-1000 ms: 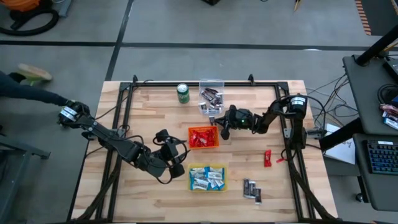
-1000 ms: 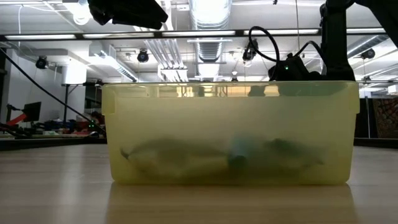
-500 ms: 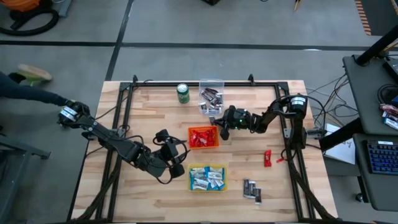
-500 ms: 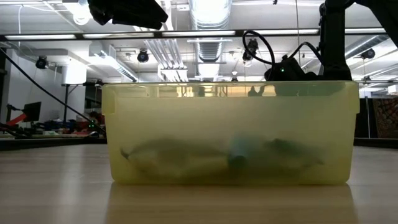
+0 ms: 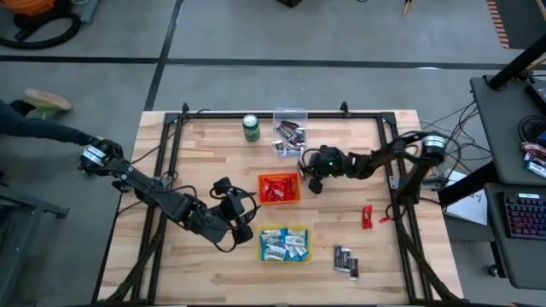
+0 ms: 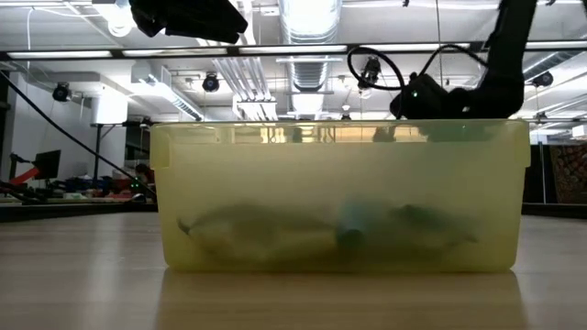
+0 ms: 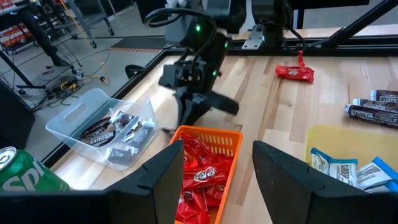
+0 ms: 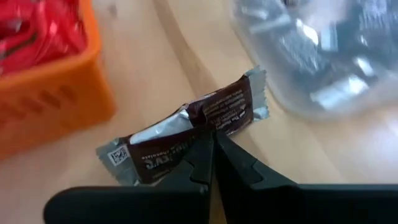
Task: Sort candy
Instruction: Put the black candy into the transparent bin
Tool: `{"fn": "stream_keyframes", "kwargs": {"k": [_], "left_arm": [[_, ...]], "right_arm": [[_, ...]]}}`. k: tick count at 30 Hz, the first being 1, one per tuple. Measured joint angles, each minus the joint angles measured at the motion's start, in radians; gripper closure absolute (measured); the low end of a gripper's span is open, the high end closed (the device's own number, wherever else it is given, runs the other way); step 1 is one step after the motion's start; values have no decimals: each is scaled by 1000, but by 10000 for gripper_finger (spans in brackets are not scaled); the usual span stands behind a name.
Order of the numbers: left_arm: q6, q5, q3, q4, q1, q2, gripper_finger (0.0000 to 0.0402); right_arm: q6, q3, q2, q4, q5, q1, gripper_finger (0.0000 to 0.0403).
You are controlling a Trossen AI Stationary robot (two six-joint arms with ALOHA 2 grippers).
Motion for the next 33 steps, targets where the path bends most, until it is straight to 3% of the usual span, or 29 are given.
{"fn": "stream_keyframes", "kwargs": {"k": [10,15,20,27,33], "left_arm": [[0,0,0,0,0,0,228],[0,0,0,0,0,0,228],[6,0,0,0,0,0,228],[32,0,0,-1,0,0,228],[57,1,0,-4,0,0,228]], "right_arm": [[1,-5,-305,-406,49,0,394],[141,-6,-368,-406,51,1,394],[230,-6,-347,-377,52,27,383],[423,-4,-268,-354,55,58,292],[488,1,-210,-341,203,86,196]]}}
